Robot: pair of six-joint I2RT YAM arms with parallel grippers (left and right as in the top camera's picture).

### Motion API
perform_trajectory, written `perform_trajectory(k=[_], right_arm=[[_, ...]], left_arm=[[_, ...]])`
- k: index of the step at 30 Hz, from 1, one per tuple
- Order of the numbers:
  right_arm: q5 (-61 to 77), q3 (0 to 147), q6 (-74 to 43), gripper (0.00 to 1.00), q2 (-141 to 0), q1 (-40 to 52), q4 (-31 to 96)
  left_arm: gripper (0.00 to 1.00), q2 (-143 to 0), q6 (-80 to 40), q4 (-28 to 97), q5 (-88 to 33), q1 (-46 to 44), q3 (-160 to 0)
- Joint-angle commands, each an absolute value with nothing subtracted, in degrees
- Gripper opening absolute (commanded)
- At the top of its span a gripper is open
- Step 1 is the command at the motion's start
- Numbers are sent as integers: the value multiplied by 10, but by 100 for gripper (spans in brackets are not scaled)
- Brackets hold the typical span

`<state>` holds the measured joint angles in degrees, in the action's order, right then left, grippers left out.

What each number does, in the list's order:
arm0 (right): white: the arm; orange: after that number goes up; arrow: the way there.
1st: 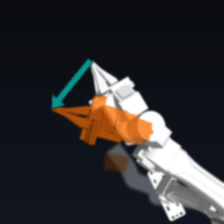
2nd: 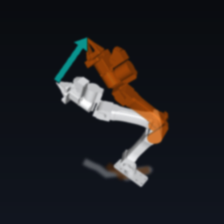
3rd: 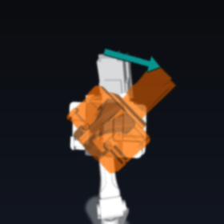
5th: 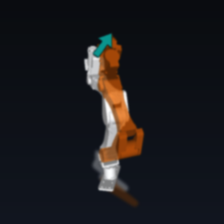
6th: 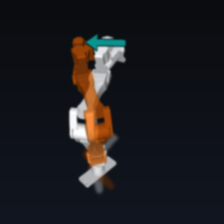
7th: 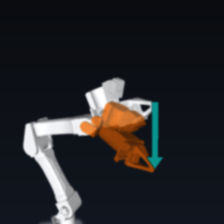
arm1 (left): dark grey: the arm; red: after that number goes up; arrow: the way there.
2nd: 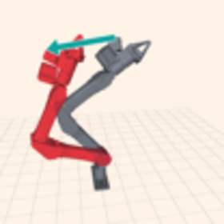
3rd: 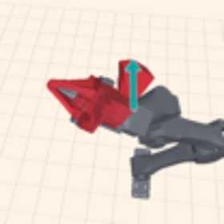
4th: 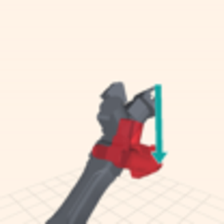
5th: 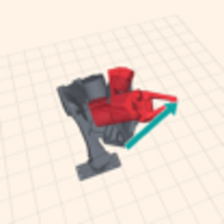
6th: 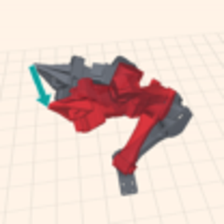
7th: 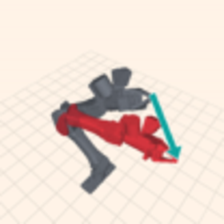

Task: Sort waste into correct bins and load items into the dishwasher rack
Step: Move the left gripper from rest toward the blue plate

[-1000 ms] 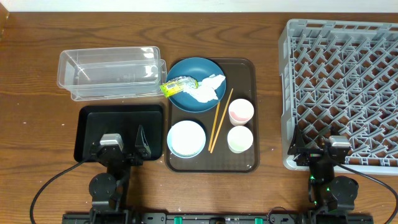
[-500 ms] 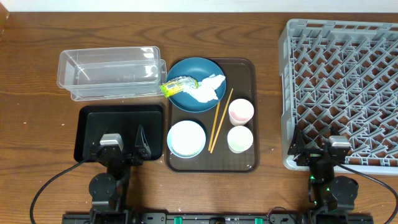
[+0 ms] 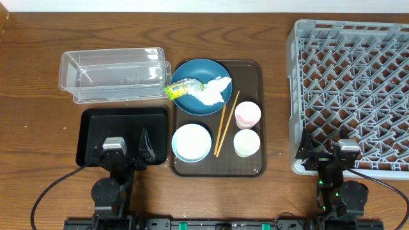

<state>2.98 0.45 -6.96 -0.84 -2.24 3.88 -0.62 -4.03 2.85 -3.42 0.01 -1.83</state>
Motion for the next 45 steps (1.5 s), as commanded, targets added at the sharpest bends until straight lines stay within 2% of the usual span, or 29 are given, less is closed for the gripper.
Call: perform_trajectory(k=[1,37,45], right_arm=[[30,3,-66,99,-7,-15,40],[34,3,-81,99,-7,-15,31],[35,23,-102,99,-10,-15,40]], left_arm=[[97,-6,-34,37,-29,5,-2],[98,-6,-36,37,-30,5,-2],[98,-20,-87,48,-30,5,-40]])
